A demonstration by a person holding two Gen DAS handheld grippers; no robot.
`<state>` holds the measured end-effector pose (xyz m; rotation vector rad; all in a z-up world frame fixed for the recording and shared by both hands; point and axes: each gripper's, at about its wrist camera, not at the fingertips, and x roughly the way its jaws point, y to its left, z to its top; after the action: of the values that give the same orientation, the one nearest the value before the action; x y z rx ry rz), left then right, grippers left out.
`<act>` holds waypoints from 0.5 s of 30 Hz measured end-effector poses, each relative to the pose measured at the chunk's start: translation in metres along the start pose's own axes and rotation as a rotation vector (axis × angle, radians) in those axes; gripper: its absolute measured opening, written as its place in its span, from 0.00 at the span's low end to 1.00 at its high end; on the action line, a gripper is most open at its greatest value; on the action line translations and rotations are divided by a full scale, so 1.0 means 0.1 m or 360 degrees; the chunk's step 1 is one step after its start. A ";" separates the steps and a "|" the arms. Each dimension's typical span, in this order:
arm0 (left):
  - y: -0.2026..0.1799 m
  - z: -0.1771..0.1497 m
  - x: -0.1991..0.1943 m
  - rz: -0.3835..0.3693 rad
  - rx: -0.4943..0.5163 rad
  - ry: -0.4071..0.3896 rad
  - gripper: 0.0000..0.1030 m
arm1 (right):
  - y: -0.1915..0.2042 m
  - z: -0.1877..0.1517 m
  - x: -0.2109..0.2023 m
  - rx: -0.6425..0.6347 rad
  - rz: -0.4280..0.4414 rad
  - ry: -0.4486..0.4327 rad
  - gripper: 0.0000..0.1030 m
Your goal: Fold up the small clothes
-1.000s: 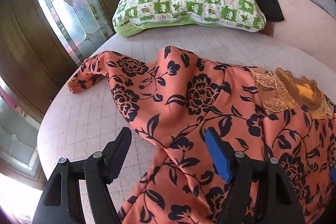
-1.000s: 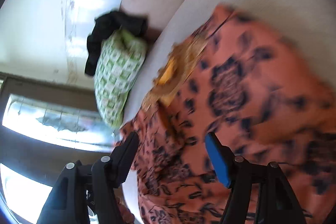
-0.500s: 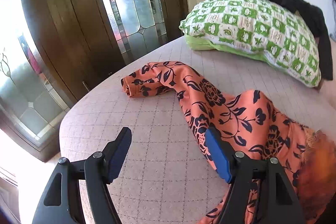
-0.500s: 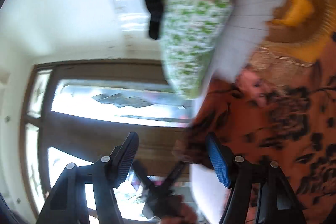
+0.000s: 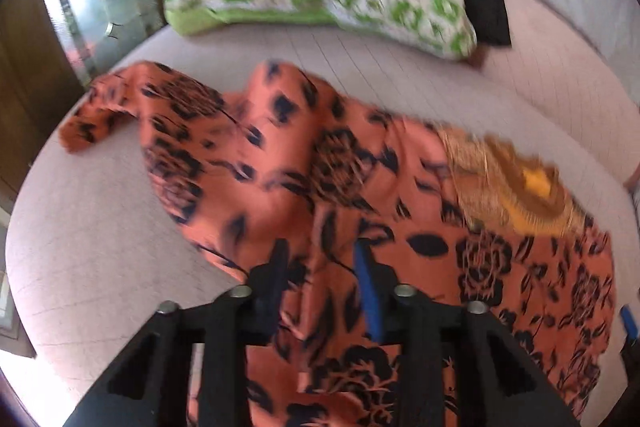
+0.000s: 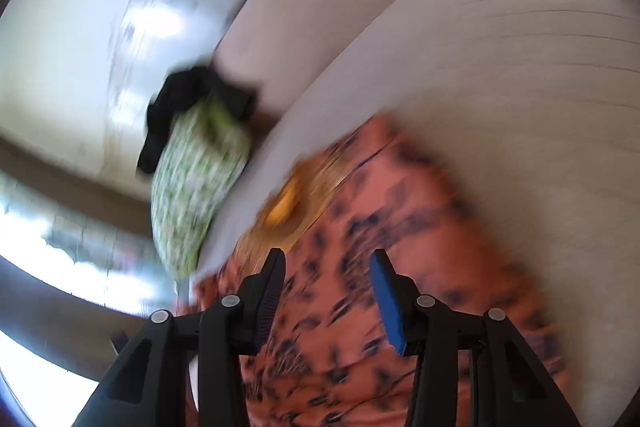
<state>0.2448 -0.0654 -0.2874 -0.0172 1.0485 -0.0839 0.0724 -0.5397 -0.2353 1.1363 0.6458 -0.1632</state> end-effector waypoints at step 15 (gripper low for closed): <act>-0.23 -0.03 0.17 0.0142 0.0109 0.0056 0.28 | 0.08 0.25 0.25 -0.0040 -0.0060 0.0074 0.43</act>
<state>0.2486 -0.0896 -0.3023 0.0930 1.0794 -0.0392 0.1060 -0.5537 -0.2362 1.1066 0.7090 -0.1608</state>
